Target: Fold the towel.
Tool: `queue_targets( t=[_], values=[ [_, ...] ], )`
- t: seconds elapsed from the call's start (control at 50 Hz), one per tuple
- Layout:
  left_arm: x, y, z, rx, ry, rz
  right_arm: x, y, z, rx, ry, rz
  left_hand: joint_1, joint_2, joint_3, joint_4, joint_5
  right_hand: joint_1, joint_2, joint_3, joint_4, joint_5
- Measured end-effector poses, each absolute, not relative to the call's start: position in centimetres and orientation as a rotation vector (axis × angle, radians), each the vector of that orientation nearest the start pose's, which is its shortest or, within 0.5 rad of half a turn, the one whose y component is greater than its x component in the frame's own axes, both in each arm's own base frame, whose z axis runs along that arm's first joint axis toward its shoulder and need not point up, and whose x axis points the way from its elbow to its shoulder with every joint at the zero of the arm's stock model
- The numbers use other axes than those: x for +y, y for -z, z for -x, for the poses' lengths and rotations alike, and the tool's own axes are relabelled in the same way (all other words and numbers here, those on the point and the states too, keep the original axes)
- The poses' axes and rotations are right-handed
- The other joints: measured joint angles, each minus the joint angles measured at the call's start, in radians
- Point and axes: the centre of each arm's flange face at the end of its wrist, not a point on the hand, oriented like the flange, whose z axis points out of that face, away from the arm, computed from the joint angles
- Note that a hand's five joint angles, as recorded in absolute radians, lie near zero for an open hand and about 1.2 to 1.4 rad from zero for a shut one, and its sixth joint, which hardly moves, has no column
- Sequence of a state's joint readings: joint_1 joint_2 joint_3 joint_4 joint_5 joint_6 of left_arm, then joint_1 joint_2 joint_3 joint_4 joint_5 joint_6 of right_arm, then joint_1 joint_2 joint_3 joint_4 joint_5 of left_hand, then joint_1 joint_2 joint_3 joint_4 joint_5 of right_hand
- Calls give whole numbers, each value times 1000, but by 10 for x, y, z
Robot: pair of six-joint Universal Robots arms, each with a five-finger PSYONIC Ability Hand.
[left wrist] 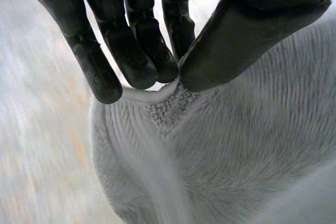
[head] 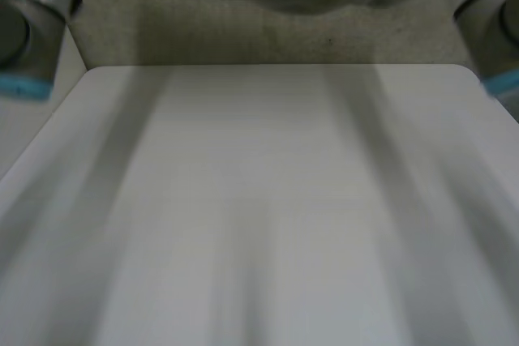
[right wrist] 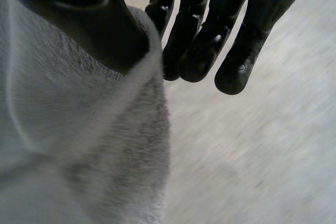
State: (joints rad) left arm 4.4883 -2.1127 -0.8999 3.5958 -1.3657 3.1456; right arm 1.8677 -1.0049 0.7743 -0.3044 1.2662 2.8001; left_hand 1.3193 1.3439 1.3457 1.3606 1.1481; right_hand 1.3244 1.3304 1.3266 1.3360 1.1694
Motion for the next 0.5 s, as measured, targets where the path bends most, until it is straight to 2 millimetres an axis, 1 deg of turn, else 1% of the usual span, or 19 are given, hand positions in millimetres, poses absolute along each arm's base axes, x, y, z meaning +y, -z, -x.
queue_targets(
  t=[0.02, 0.06, 0.08, 0.12, 0.14, 0.18, 0.2, 0.22, 0.24, 0.28, 0.36, 0.44, 0.5],
  values=[
    [-415, -357, 247, 1628, 2979, -509, -391, -370, -286, 1318, 2585, 858, 0, 0, 0, 0, 0, 0, 0, 0, 0, 0],
    [-412, -318, 245, 1777, 2891, -568, -387, -337, -286, 1454, 2480, 915, 1, 0, 0, 0, 0, 0, 0, 0, 0, 0],
    [-411, -311, 245, 1804, 2876, -580, -386, -329, -286, 1485, 2456, 928, 1, 0, 0, 0, 0, 0, 0, 0, 0, 0],
    [-403, -273, 244, 1946, 2791, -645, -380, -298, -284, 1601, 2364, 985, 1, 0, 0, 0, 0, 0, 0, 0, 0, 0],
    [-402, -266, 244, 1970, 2776, -657, -379, -292, -283, 1622, 2347, 997, 1, 0, 0, 0, 0, 0, 0, 0, 0, 0],
    [-392, -232, 243, 2085, 2692, -714, -371, -262, -280, 1723, 2265, 1059, 1, 0, 0, 0, 0, 0, 0, 0, 0, 0],
    [-389, -223, 243, 2112, 2668, -729, -369, -254, -279, 1749, 2243, 1077, 1, 0, 0, 0, 0, 0, 0, 0, 0, 0],
    [-385, -208, 243, 2153, 2625, -756, -364, -241, -277, 1791, 2206, 1108, 1, 0, 1, 0, 0, 0, 0, 0, 0, 0],
    [-382, -201, 242, 2171, 2602, -768, -362, -234, -276, 1811, 2188, 1124, 1, 0, 1, 0, 0, 0, 0, 0, 0, 0],
    [-373, -176, 240, 2221, 2514, -820, -353, -211, -273, 1879, 2120, 1184, 1, 0, 1, 1, 0, 0, 0, 0, 0, 0],
    [-361, -145, 236, 2241, 2376, -914, -338, -182, -267, 1970, 2024, 1257, 1, 0, 1, 3, 0, 0, 0, 0, 0, 0],
    [-354, -125, 234, 2217, 2267, -1003, -327, -168, -262, 2024, 1965, 1282, 1, 0, 1, 3, 0, 0, 0, 0, 0, 0],
    [-352, -114, 233, 2190, 2211, -1055, -322, -164, -258, 2048, 1943, 1278, 1, 0, 1, 3, 0, 0, 0, 0, 0, 0]
  ],
)
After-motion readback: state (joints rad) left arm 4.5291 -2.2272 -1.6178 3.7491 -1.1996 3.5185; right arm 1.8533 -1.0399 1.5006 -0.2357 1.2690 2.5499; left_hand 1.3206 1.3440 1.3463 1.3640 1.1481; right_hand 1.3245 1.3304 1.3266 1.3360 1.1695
